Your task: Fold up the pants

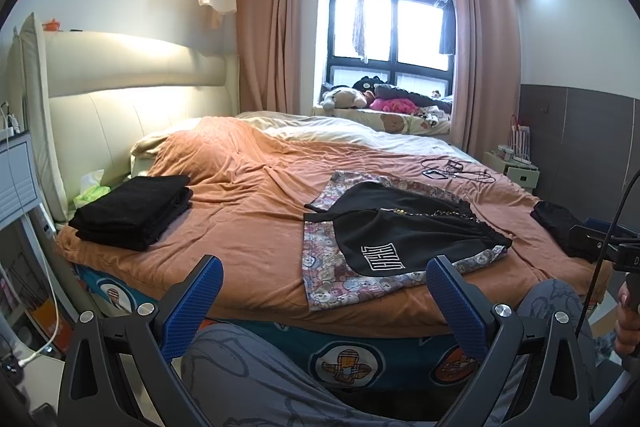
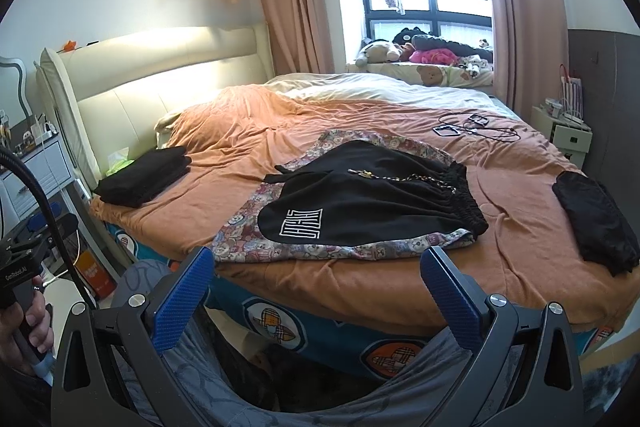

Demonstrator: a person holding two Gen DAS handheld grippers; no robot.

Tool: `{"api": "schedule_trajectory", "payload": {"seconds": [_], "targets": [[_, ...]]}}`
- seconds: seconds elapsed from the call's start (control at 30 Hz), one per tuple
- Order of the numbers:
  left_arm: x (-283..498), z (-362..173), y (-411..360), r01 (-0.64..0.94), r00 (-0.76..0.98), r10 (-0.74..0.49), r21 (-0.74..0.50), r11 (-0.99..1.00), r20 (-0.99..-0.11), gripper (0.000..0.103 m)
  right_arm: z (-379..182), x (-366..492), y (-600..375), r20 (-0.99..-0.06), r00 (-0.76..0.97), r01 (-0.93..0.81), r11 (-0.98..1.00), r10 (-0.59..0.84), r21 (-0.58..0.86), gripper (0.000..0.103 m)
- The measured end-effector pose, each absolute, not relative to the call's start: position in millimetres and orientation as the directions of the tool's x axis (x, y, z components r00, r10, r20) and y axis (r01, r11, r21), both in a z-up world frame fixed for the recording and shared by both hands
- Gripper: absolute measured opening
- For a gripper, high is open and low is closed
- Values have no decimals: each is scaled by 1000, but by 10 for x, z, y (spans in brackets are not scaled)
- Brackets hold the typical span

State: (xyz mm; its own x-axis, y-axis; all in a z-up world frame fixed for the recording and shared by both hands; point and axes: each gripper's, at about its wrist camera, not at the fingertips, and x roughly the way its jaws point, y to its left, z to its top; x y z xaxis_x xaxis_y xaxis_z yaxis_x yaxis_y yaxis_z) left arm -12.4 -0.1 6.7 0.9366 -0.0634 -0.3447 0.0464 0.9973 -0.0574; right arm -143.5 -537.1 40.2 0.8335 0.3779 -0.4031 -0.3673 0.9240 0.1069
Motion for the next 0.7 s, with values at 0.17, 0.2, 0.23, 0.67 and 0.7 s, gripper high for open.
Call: {"api": "schedule_trajectory", "payload": {"seconds": [0.17, 0.2, 0.23, 0.67, 0.7], "targets": [[-145, 56, -1, 55, 938, -73, -62, 997, -340, 103, 414, -1464, -5354, -398, 839, -366, 926, 370, 90, 103], [-142, 53, 2, 56, 937, -74, -64, 996, -341, 103, 417, -1470, -5351, -396, 841, -366, 927, 369, 88, 103], [-143, 50, 5, 57, 937, -76, -64, 996, -342, 103, 416, -1472, -5350, -394, 841, -366, 926, 370, 88, 103], [-170, 57, 12, 60, 941, -79, -68, 996, -330, 103, 407, -1474, -5365, -391, 841, -371, 925, 375, 89, 103], [-173, 55, 9, 62, 940, -81, -69, 996, -330, 103, 408, -1473, -5367, -391, 840, -370, 924, 375, 91, 103]]}}
